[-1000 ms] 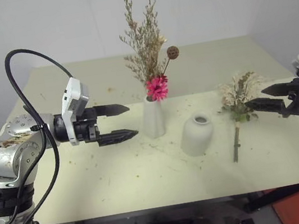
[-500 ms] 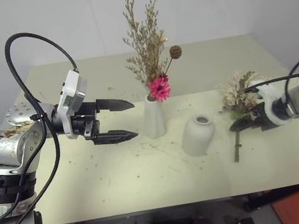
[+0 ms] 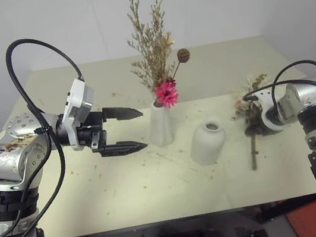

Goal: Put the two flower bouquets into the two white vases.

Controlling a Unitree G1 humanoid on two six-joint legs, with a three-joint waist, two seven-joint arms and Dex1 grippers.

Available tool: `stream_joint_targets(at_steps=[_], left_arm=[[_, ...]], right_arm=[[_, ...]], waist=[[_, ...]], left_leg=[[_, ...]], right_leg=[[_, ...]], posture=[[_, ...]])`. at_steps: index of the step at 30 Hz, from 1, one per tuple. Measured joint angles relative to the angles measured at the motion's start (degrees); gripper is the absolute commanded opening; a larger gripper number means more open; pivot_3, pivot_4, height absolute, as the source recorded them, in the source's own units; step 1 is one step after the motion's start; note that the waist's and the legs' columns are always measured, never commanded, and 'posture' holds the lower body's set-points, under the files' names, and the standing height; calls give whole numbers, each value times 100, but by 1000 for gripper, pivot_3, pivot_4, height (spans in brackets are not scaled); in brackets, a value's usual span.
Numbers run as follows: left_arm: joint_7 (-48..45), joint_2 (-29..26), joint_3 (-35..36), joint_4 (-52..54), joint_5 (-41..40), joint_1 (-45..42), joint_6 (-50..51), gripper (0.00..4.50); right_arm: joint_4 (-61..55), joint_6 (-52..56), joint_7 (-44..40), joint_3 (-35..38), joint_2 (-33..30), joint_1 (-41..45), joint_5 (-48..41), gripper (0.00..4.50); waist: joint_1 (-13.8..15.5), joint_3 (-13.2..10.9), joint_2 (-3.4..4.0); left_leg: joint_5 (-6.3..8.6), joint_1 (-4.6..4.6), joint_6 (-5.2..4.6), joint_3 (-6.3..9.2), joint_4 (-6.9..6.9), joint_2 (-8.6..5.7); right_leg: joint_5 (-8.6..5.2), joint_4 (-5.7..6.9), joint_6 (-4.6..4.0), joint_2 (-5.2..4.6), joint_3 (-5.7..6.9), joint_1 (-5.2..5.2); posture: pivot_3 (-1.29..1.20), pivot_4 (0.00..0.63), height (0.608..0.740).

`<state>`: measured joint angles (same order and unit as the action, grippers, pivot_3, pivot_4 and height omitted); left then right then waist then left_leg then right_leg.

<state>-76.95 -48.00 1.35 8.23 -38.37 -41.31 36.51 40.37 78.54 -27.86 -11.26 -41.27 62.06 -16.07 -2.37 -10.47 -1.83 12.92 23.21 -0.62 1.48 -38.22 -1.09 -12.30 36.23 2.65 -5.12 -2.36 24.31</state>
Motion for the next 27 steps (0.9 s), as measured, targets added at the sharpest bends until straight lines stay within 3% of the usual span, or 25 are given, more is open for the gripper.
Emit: stream_joint_targets(at_steps=[5, 8, 13, 18, 27], left_arm=[[41, 1, 2, 1, -5, 63, 4, 4500], [59, 5, 4, -3, -8, 62, 4, 4500], [36, 19, 10, -24, -40, 57, 25, 4500], [-51, 22, 11, -104, -133, 32, 102, 4500], [-208, 9, -2, -276, -127, -112, 108, 4500]], right_arm=[[26, -109, 18, 300, -14, 0, 138, 235], [-207, -385, 314, 1073, -35, -55, 126, 235], [-2273, -1834, 515, 2816, 161, -1111, -245, 235], [-3781, -2453, 53, 3705, 649, -1702, -1246, 235], [-5573, -2563, -466, 3858, 1030, -1790, -2877, 235]], waist=[[-13, -1, 1], [-10, -1, 2], [2, -1, 1], [-24, -2, 3], [-6, -2, 4]], left_leg=[[0, 1, 0, 0, 0, 0], [0, 2, 0, 0, 1, 0], [1, 4, -1, 6, 6, 2], [0, -6, -1, 5, 5, 4], [0, -7, -1, 7, 5, 7]], right_leg=[[0, 1, 0, 0, 0, 2], [1, 1, 0, 0, -1, 4], [1, -5, 2, 1, 4, 0], [7, 2, 3, 1, -6, 1], [6, 0, 3, 3, -4, -2]], posture=[[0, 150, 740], [0, 150, 740], [0, 150, 740], [0, 150, 740], [0, 150, 740]])
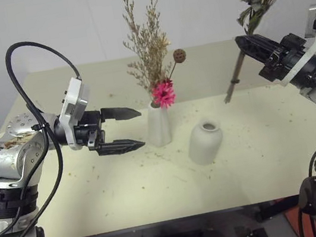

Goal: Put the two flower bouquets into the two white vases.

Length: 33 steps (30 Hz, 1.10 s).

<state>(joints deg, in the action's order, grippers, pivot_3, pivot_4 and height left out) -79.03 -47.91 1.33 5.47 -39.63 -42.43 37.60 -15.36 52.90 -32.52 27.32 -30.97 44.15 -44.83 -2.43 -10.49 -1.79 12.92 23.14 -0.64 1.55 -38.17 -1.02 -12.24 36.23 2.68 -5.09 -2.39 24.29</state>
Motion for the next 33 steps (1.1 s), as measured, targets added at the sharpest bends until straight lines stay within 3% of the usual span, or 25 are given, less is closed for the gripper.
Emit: stream_joint_targets(at_steps=[11, 26, 33], left_arm=[[-40, -15, -6, -1, 8, 0, 15, 4500], [-48, -53, -28, -1, 11, -63, 29, 4500], [-59, -68, -48, -4, 28, -85, 30, 4500]], right_arm=[[-557, -286, -204, -538, 84, -765, -372, 235], [-817, -985, -234, -1219, 150, -1765, -145, 235], [-836, -1344, -237, -1463, 221, -2156, 86, 2561]], waist=[[9, 0, 0], [9, 0, 0], [11, 0, 0]], left_leg=[[0, 1, 0, -1, -1, -1], [0, -1, 0, -2, -1, -1], [0, -1, 0, -2, -2, -1]], right_leg=[[0, 0, 0, 0, 1, 0], [0, 0, 0, 1, 1, -1], [0, 1, 0, 1, 1, -1]], posture=[[0, 150, 740], [0, 150, 740], [0, 150, 740]])
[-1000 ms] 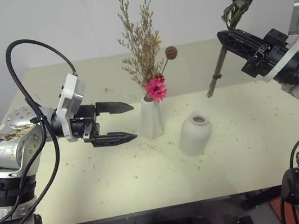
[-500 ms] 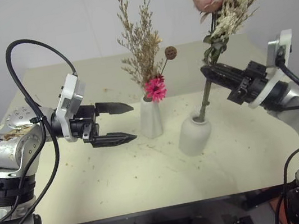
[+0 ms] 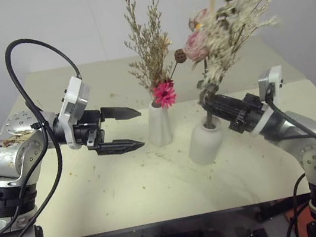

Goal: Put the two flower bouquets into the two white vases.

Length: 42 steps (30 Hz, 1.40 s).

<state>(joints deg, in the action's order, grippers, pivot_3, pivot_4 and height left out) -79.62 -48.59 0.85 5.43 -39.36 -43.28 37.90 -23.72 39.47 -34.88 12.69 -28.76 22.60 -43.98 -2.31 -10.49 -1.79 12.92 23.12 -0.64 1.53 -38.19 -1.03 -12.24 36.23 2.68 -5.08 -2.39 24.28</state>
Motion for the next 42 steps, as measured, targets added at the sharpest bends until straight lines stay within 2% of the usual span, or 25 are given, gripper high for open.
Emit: stream_joint_targets(at_steps=[5, 6, 12, 20, 26, 32, 37, 42], left_arm=[[-25, -28, -25, -27, 32, -58, 0, 4500], [-29, -28, -32, -35, 40, -69, -1, 4500], [-54, -31, -65, -140, 101, -95, -5, 4500], [-57, -44, -56, -165, 101, -45, -11, 4500], [61, -75, 149, -116, 100, 551, -35, 4500], [424, -125, 729, 250, 59, 1479, -50, 4500], [682, -120, 1081, 626, -165, 2023, -17, 4500], [878, -117, 1159, 820, -355, 2196, 3, 4500]], right_arm=[[-126, -338, -185, 38, -81, -453, 58, 4349], [-180, -387, -247, 92, -140, -550, 37, 4465], [-367, -479, -567, 390, -500, -969, -27, 4465], [-365, -538, -1202, 1030, -1295, -1747, -73, 4465], [81, -703, -1649, 1349, -1808, -1887, 43, 4465], [618, -941, -2010, 1507, -2166, -1889, 295, 4465], [758, -1024, -2139, 1548, -2264, -1854, 353, 4465], [812, -1065, -2188, 1548, -2265, -1854, 442, 4465]], waist=[[9, 0, 0], [12, 0, 0], [12, 0, 0], [30, 0, 0], [18, 1, -1], [31, 1, -1], [65, 1, -1], [132, 1, -1]], left_leg=[[0, 1, 0, 0, 0, -1], [0, 0, 0, 0, -1, -1], [0, -4, 0, -1, -1, 1], [0, -10, 0, -4, -3, 0], [1, -16, -1, -6, -3, 3], [1, -14, -1, -4, -3, 6], [1, -17, -1, -4, -3, 10], [1, -18, -1, -6, -3, 8]], right_leg=[[0, -1, 0, -1, 1, -1], [0, -1, 0, 0, 1, -1], [-1, 0, 1, 2, 0, -4], [-2, -1, 2, 1, -2, -12], [-2, -1, 1, 1, -3, -17], [-2, -3, 1, -2, -3, -16], [-2, -3, 1, -2, -3, -18], [-2, -3, 1, -2, -3, -20]], posture=[[0, 150, 740], [0, 150, 740], [0, 150, 740], [0, 150, 740], [0, 150, 740], [0, 150, 740], [0, 150, 740], [0, 150, 740]])
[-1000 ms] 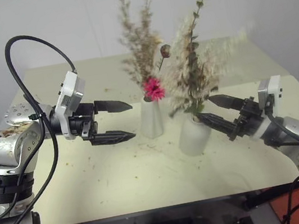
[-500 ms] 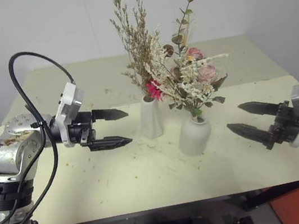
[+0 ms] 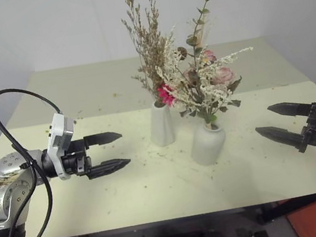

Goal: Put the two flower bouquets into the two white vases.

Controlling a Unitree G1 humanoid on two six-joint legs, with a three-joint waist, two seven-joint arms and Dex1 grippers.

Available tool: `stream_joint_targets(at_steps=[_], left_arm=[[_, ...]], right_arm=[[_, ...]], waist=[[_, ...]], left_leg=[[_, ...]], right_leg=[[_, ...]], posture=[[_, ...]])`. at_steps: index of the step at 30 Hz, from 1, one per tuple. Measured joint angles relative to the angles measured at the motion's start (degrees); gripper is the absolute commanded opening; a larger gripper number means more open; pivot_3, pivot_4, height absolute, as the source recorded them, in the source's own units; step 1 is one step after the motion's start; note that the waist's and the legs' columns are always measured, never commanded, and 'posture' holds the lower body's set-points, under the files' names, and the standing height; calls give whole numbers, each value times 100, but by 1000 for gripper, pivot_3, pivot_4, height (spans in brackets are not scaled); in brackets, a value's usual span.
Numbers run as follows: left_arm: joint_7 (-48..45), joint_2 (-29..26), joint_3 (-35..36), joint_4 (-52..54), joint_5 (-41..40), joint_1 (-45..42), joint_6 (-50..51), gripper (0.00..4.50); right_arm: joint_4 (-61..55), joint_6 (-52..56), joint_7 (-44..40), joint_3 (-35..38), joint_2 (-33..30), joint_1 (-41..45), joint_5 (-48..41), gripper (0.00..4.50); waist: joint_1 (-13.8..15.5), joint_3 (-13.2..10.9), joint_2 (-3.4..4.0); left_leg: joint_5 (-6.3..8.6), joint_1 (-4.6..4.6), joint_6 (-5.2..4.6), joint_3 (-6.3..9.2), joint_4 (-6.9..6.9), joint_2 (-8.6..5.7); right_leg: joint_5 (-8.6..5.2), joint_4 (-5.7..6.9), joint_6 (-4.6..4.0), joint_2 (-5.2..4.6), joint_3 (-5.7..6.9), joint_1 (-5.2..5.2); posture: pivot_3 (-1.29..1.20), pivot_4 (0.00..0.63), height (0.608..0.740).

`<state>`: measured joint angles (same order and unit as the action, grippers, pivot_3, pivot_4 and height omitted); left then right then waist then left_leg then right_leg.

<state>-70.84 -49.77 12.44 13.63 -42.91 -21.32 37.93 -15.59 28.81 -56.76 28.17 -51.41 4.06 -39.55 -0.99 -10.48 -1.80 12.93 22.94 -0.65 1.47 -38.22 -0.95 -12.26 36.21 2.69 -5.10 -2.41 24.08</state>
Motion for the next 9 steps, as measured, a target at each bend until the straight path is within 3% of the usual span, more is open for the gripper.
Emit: stream_joint_targets(at_steps=[9], left_arm=[[70, -12, 0, 42, -25, 7, 7, 4500]], right_arm=[[20, -61, 4, 0, 1, -6, 49, 4465]], waist=[[15, 0, 0]], left_leg=[[0, 0, 0, -1, 0, -3]], right_leg=[[0, -1, 0, 2, 0, 0]], posture=[[0, 150, 740]])
